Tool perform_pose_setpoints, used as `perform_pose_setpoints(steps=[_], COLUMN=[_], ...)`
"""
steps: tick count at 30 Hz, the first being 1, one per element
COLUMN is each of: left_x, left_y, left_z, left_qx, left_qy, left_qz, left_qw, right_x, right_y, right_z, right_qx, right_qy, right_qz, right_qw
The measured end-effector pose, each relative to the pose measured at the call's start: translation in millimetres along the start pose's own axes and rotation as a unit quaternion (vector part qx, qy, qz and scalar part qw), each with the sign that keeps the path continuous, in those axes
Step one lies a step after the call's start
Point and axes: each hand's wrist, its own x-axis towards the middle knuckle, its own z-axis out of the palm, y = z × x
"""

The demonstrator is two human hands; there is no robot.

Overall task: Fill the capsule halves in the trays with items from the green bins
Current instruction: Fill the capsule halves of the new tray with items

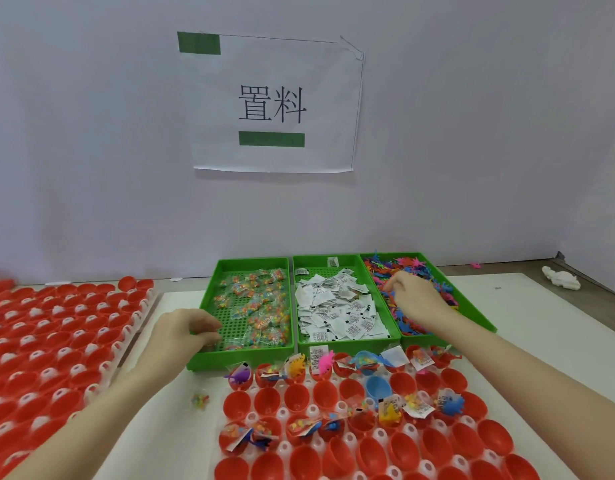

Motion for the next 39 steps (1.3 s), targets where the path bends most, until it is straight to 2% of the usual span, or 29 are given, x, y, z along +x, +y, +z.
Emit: perform_pose_setpoints(steps=[3, 6, 9, 11, 15, 18, 21, 24, 27, 30, 33, 36, 39], left_x=[-4, -7, -9, -11, -20, -29, -37, -42, -49, -57, -64, -73, -80], left_y=[8, 20, 30, 37, 44, 52, 58, 64, 70, 79, 92, 103, 107], left_z=[5, 6, 4, 0, -7, -9, -5, -2, 1, 4, 8, 13, 16], left_qx=[-0.056, -0.049, -0.063, -0.129, -0.253, -0.336, -0.4, -0.445, -0.449, -0.425, -0.405, -0.409, -0.402], left_qy=[0.07, 0.134, 0.175, 0.183, 0.168, 0.144, 0.115, 0.095, 0.074, 0.037, 0.016, 0.0, -0.006], left_qz=[0.013, 0.05, 0.046, 0.029, -0.012, -0.05, -0.099, -0.127, -0.129, -0.104, -0.07, -0.052, -0.044], left_qw=[0.996, 0.988, 0.982, 0.974, 0.953, 0.929, 0.904, 0.881, 0.881, 0.898, 0.911, 0.911, 0.914], right_x=[3, 5, 6, 6, 5, 5, 5, 4, 3, -3, -6, -9, -10], right_y=[-20, -30, -35, -34, -32, -30, -26, -23, -23, -25, -26, -26, -27], right_z=[9, 17, 22, 24, 26, 20, 13, 9, 5, -2, -6, -6, 0], right_qx=[-0.096, -0.204, -0.237, -0.234, -0.203, -0.108, -0.033, -0.019, 0.045, 0.105, 0.041, -0.039, -0.054], right_qy=[-0.072, -0.135, -0.165, -0.158, -0.099, -0.075, -0.037, -0.007, -0.032, -0.052, -0.006, 0.039, 0.062], right_qz=[-0.027, -0.015, 0.023, 0.035, 0.038, 0.045, 0.018, -0.01, -0.025, -0.054, -0.072, -0.049, -0.055], right_qw=[0.992, 0.969, 0.957, 0.959, 0.973, 0.99, 0.999, 1.0, 0.998, 0.992, 0.997, 0.997, 0.995])
